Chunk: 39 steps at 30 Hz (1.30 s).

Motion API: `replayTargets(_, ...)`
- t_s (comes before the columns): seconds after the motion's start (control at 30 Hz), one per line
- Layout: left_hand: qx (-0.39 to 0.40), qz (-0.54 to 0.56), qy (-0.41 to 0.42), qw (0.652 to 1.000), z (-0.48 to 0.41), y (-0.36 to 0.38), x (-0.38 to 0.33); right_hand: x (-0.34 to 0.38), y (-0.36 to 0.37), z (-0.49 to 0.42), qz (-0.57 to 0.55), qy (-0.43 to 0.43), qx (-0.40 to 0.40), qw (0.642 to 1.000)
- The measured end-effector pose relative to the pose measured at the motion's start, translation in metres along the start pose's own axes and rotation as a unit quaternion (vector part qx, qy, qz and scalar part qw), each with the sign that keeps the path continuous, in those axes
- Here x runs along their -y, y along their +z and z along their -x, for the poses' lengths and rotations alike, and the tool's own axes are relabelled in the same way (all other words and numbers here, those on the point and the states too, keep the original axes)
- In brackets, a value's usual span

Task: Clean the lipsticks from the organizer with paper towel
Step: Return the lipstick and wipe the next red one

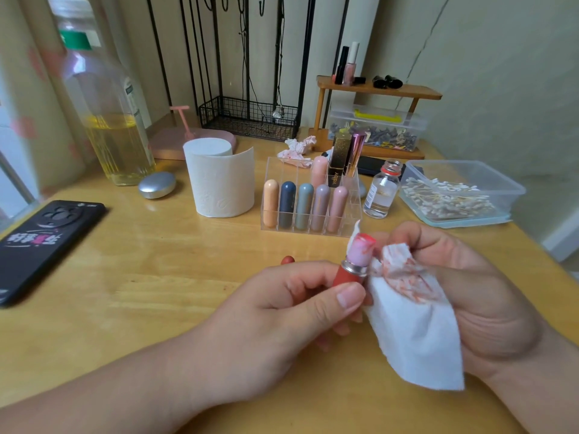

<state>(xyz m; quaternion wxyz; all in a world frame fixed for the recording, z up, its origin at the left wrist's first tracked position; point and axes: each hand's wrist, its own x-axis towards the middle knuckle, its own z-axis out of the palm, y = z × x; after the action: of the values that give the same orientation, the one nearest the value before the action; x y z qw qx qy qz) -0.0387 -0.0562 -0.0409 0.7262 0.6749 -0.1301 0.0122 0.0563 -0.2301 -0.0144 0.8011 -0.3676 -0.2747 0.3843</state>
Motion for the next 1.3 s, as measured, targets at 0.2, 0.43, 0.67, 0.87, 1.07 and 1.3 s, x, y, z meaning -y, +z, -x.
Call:
replayTargets(0.2, -0.007, 0.023, 0.000, 1.000, -0.001, 0.000, -0.003, 0.001, -0.003, 0.002, 0.051, -0.024, -0.022, 0.998)
replayTargets(0.43, -0.016, 0.039, 0.004, 0.999, -0.001, 0.001, -0.002, -0.007, -0.004, 0.000, 0.035, 0.004, -0.056, 0.998)
replayTargets(0.67, -0.043, 0.102, 0.025, 0.994, -0.003, 0.003, -0.004, -0.003, 0.005, -0.007, -0.022, 0.081, -0.012, 0.996)
replayTargets(0.87, -0.040, 0.097, 0.022, 0.994, -0.003, 0.002, -0.005, -0.007, 0.004, -0.006, 0.004, 0.091, 0.019, 0.996)
replayTargets(1.07, -0.047, 0.051, 0.026, 0.997, -0.003, 0.002, -0.006, -0.011, 0.000, -0.002, 0.113, 0.027, -0.015, 0.993)
replayTargets(1.3, -0.038, 0.048, 0.009, 0.998, -0.002, 0.002, -0.005, -0.010, 0.002, -0.003, 0.113, -0.006, -0.036, 0.993)
